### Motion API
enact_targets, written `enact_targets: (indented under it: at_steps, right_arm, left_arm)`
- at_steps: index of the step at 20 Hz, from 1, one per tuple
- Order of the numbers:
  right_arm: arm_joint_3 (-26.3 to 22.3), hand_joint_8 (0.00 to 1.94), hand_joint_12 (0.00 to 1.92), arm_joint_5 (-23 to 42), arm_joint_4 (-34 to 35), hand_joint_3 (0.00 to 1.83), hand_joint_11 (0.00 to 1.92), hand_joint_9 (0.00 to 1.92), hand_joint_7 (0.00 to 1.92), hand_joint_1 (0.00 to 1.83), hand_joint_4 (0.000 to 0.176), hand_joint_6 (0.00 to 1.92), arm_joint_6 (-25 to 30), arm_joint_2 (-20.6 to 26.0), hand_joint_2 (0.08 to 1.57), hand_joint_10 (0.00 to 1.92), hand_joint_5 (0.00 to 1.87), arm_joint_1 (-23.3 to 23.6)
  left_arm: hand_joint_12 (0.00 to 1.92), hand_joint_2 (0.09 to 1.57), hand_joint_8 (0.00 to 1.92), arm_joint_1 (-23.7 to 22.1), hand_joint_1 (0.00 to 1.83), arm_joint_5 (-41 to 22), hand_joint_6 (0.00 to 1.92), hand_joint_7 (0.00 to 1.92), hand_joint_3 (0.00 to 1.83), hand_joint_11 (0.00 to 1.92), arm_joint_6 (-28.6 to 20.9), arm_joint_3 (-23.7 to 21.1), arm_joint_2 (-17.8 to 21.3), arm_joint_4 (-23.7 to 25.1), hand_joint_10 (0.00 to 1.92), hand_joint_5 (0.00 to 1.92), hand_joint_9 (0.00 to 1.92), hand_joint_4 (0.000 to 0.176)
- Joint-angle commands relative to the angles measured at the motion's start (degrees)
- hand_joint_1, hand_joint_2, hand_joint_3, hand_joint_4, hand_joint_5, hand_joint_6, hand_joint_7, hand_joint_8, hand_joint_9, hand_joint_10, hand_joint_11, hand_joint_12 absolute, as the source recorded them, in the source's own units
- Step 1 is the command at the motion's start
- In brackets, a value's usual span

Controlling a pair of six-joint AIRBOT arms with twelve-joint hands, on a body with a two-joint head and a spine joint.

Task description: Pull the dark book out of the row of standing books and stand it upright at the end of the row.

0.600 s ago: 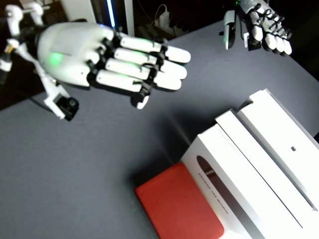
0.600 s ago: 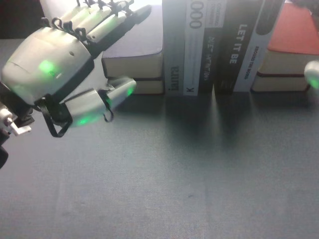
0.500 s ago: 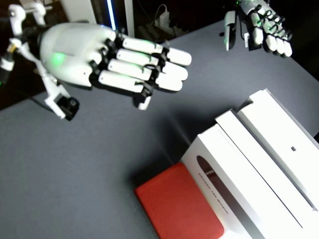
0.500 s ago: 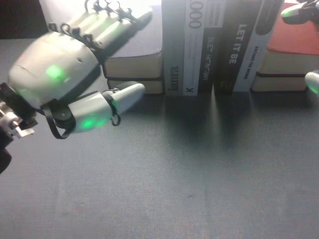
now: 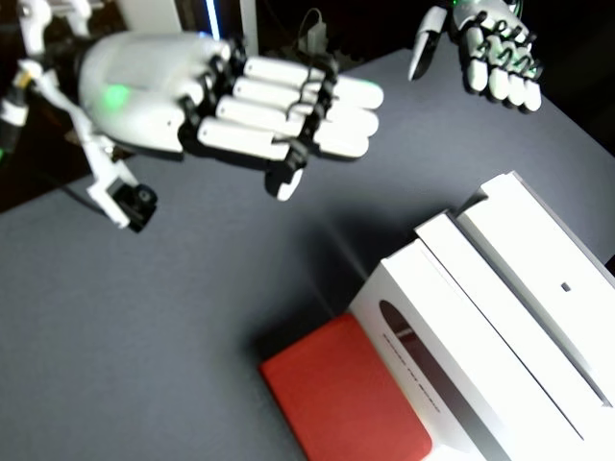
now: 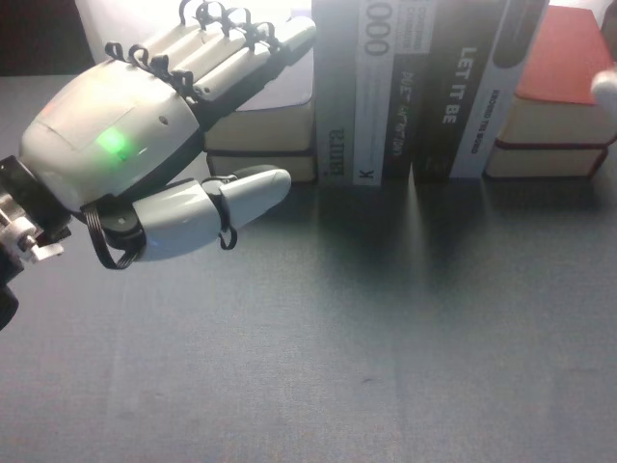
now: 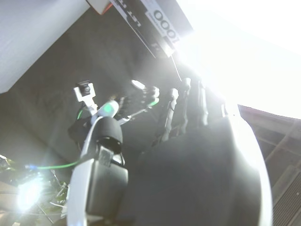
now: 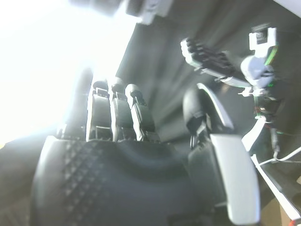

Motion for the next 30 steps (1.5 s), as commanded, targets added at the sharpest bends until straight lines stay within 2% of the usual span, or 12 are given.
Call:
enact_targets:
  at_steps: [1,3,6,8,13,17,20,21,23,25,26,30]
  right_arm:
    - [0.40,0.00,1.92,5.36,0.72,0.04,0.00,0.00,0.00,0.54,0.000,0.05,-0.48,-0.69,1.40,0.00,0.12,1.45]
    - [2.20,0.00,1.92,1.13,0.73,0.03,0.00,0.00,0.00,0.49,0.000,0.09,-2.77,-2.88,1.40,0.00,0.22,5.89]
    - [3.92,0.00,1.92,-2.95,2.91,0.03,0.00,0.00,0.00,0.11,0.000,0.14,-6.16,-5.01,1.43,0.00,0.29,9.66]
    - [6.39,0.00,1.92,-5.10,5.26,0.02,0.00,0.00,0.00,0.01,0.000,0.13,-7.44,-7.66,1.42,0.00,0.27,11.00]
    - [10.18,0.00,1.92,-11.24,8.51,0.00,0.00,0.00,0.00,0.00,0.000,0.15,-10.76,-11.33,1.39,0.00,0.30,15.20]
    - [10.76,0.00,1.92,-12.20,9.47,0.00,0.00,0.00,0.00,0.00,0.000,0.18,-10.93,-11.63,1.37,0.00,0.34,15.37]
    - [10.47,0.00,1.92,-12.72,9.35,0.00,0.00,0.00,0.00,0.00,0.000,0.22,-11.11,-11.66,1.39,0.00,0.42,15.33]
    - [10.14,0.00,1.92,-12.76,9.06,0.00,0.00,0.00,0.00,0.00,0.000,0.23,-11.11,-11.65,1.37,0.00,0.45,15.23]
    - [9.46,0.00,1.92,-12.76,8.44,0.00,0.00,0.00,0.01,0.00,0.000,0.31,-11.11,-11.50,1.34,0.00,0.48,14.94]
    - [8.52,0.02,1.92,-12.73,7.56,0.00,0.00,0.00,0.05,0.00,0.000,0.36,-11.11,-11.00,1.35,0.00,0.53,14.64]
    - [7.86,0.01,1.92,-12.65,6.77,0.00,0.00,0.00,0.06,0.00,0.000,0.45,-11.11,-10.73,1.36,0.00,0.53,14.52]
    - [4.86,0.00,1.92,-10.71,4.30,0.00,0.00,0.00,0.06,0.01,0.000,0.70,-11.11,-9.06,1.37,0.00,0.49,13.53]
  left_arm:
    - [0.00,1.41,0.00,-0.40,0.17,-7.30,0.00,0.00,0.00,0.00,0.06,-0.33,0.12,-0.46,0.00,0.00,0.00,0.022]
    - [0.00,1.41,0.00,0.36,0.16,-7.66,0.00,0.00,0.00,0.00,-0.10,-0.45,0.44,-0.76,0.00,0.00,0.00,0.022]
    - [0.00,1.42,0.00,0.39,0.01,-7.79,0.00,0.00,0.00,0.00,-0.24,-0.43,0.37,-0.85,0.00,0.00,0.00,0.047]
    - [0.00,1.39,0.00,0.94,0.00,-8.05,0.00,0.00,0.00,0.00,-0.30,-0.36,0.35,-1.14,0.00,0.00,0.00,0.051]
    - [0.00,1.39,0.00,1.11,0.06,-8.42,0.00,0.00,0.00,0.00,-0.44,-0.37,0.33,-1.19,0.00,0.00,0.00,0.048]
    - [0.00,1.36,0.00,1.15,0.26,-8.38,0.00,0.00,0.00,0.00,-0.46,-0.35,0.26,-1.38,0.00,0.01,0.00,0.034]
    - [0.00,1.37,0.00,1.61,0.24,-8.63,0.01,0.00,0.00,0.00,-0.46,-0.37,0.27,-1.81,0.00,0.02,0.00,0.023]
    - [0.00,1.38,0.00,1.80,0.22,-8.80,0.00,0.00,0.00,0.00,-0.46,-0.40,0.28,-2.00,0.00,0.00,0.00,0.032]
    - [0.00,1.38,0.00,2.12,0.22,-9.03,0.00,0.00,0.00,0.00,-0.47,-0.38,0.34,-2.51,0.00,0.01,0.00,0.030]
    - [0.00,1.38,0.00,2.52,0.17,-9.45,0.00,0.00,0.00,0.00,-0.47,-0.39,0.51,-3.05,0.00,0.00,0.00,0.049]
    - [0.00,1.38,0.00,2.85,0.18,-9.84,0.01,0.00,0.00,0.00,-0.47,-0.43,0.60,-3.40,0.00,0.02,0.00,0.036]
    - [0.00,1.39,0.00,3.39,0.16,-10.34,0.00,0.00,0.00,0.00,-0.47,-0.54,0.76,-3.95,0.00,0.00,0.00,0.061]
